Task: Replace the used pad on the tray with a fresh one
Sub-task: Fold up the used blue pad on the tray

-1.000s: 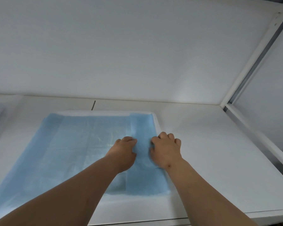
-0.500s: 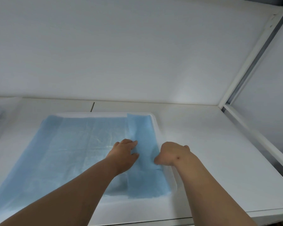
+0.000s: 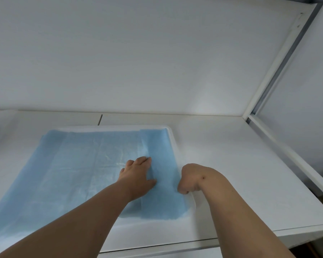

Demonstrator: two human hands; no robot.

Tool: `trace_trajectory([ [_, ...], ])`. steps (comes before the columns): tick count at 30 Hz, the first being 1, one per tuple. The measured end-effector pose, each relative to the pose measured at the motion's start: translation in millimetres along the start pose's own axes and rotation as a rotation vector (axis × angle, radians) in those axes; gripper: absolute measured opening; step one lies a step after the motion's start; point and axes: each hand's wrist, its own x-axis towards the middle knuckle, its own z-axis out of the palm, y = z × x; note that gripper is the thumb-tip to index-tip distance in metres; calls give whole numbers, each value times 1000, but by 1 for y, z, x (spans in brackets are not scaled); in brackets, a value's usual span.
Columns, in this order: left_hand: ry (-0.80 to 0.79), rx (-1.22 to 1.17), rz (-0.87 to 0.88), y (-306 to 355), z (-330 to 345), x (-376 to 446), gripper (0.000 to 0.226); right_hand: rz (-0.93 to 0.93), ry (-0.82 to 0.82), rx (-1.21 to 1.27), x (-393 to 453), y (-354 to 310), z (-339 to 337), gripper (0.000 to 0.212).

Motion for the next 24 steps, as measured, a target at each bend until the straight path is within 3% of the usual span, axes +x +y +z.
trace_trajectory([
  [5,8,-1,-13,-1,1,-4,86,-8,-31,146,-2,5,-1,28],
  [10,48,-22,-11,2,1,-9,85,-19,-78,32,6,8,3,28],
  [14,116,106,-36,5,2,-13,81,-1,210,28,5,-1,0,6],
  [15,114,142,-42,5,3,-14,79,-23,300,28,4,-6,0,6],
  [17,84,190,-55,5,6,-15,78,-108,415,6,7,-17,4,27],
  [20,48,244,-79,0,9,-15,78,-202,392,-79,19,-27,16,46],
  [22,38,263,-99,-4,6,-16,75,-193,376,-135,26,-30,24,43],
  [24,42,262,-117,-10,2,-16,72,-205,492,-95,29,-34,25,40],
])
